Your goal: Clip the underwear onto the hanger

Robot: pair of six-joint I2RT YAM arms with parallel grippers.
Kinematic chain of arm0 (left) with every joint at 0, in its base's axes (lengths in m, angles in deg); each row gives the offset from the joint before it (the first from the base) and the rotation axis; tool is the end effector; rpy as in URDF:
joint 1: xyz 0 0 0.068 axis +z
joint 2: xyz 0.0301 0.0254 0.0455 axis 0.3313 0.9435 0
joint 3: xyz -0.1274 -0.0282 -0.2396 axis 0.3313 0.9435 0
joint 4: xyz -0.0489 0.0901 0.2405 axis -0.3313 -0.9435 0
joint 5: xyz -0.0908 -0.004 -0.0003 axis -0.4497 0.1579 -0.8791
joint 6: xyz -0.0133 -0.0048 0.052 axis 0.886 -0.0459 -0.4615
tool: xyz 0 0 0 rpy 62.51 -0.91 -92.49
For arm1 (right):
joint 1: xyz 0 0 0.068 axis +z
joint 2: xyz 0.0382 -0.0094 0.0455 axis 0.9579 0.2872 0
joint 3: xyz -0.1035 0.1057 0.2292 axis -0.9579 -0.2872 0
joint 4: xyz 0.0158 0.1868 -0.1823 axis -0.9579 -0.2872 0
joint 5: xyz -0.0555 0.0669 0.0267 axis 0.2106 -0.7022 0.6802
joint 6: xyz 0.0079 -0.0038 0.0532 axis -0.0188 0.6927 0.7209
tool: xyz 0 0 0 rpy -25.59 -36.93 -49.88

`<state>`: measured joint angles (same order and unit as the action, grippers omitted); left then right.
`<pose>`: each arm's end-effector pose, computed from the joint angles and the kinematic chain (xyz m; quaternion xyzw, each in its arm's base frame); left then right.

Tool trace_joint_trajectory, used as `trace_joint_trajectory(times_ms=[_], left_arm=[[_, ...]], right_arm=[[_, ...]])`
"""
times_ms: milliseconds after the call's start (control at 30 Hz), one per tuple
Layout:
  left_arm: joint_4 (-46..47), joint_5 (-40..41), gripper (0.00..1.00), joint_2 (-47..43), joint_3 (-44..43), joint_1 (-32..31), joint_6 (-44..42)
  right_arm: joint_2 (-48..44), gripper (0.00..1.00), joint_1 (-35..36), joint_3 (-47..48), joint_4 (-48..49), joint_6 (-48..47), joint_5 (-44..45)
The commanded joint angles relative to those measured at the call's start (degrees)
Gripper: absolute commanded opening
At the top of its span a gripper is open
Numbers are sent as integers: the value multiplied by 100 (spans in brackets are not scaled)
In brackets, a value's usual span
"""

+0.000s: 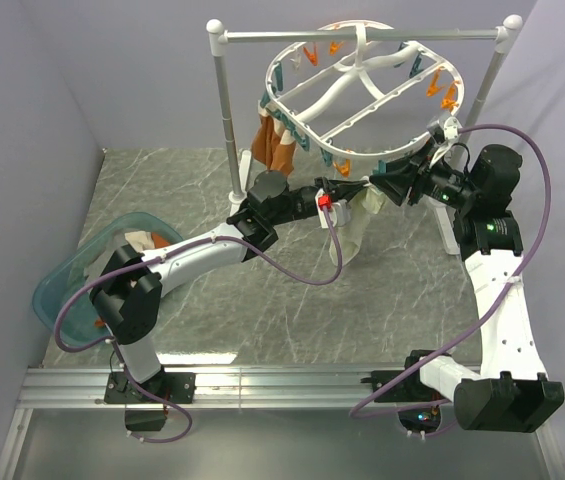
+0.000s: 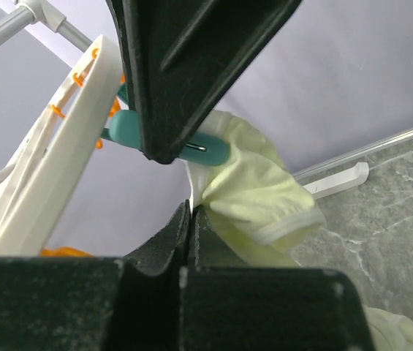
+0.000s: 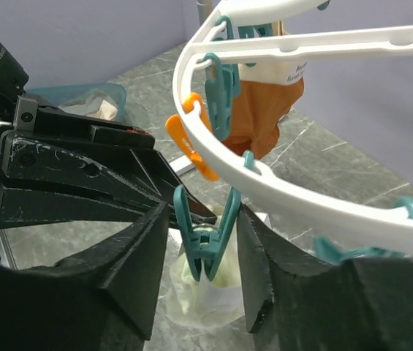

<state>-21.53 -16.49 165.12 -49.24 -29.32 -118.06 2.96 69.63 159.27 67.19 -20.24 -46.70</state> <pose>0.2613 -0.3248 0.3624 0.5568 0.2922 -0.2418 0.7390 0.2285 0.0152 0.4401 -0.3142 0.6469 0.3217 0.6159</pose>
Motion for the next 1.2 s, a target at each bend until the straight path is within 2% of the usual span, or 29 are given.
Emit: trace_joint_trajectory(times_ms=[0, 100, 267, 500, 567, 600, 700, 733, 833, 933, 1167], left_arm=[[315, -4, 0, -80, -258, 24, 96], [306, -13, 0, -63, -275, 24, 113], [236, -22, 0, -1, -372, 15, 113], [78, -13, 1, -1, -451, 24, 280], [34, -4, 5, -10, -451, 24, 385], [-36, -22, 7, -10, -468, 15, 421], [-159, -31, 23, -97, -416, -11, 474], [-212, -31, 34, -132, -329, -3, 491], [-458, -4, 49, -387, -39, -3, 535], [-809, -31, 53, -808, 409, 15, 596], [-2066, -84, 55, -1714, 928, 304, 1422]], right_arm=[[-9, 53, 8, 259, -80, -19, -115], [-36, 59, 8, 268, -89, -11, -62], [-88, 62, -1, 294, -203, 25, 52], [-150, 48, -97, 233, -651, -317, 61], [-124, 41, -133, 206, -634, -327, 52], [-98, 34, -141, 206, -617, -284, 35], [-36, 24, -203, 250, -564, -222, -18], [-27, 22, -220, 294, -590, -222, -27], [-36, 20, -256, 338, -643, -335, -36], [-27, 20, -308, 373, -783, -485, -18], [-18, 25, -537, 408, -1011, -854, -9]])
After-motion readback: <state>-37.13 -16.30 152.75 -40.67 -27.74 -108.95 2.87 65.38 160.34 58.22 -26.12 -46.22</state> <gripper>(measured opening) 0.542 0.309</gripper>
